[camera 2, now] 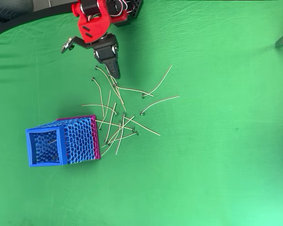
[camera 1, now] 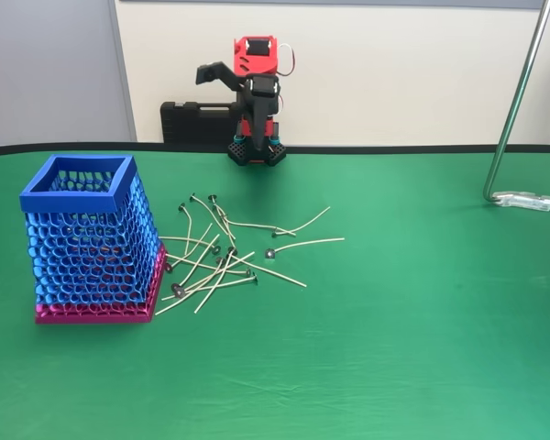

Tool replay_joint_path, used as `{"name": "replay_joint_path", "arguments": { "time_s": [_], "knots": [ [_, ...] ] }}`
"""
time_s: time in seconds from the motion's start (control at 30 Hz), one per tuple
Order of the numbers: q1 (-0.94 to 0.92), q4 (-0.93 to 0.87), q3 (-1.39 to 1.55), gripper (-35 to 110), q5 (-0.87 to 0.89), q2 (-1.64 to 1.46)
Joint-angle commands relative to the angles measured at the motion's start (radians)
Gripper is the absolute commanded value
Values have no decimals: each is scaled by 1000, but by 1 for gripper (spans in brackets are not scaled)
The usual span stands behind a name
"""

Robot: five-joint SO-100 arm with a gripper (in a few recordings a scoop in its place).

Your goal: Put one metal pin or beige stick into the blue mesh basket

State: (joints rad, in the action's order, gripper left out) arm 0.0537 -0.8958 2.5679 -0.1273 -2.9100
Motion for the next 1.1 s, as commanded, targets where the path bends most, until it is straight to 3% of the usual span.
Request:
{"name": "replay_joint_path", "arguments": {
  "time_s": [0.0,0.4,0.6,1.07],
  "knots": [
    [-9,29,163,0,6,-144],
    [-25,141,515,0,-21,-333],
    [-3,46,515,1,-9,-411],
    [-5,32,515,1,2,-414]
  ]
}}
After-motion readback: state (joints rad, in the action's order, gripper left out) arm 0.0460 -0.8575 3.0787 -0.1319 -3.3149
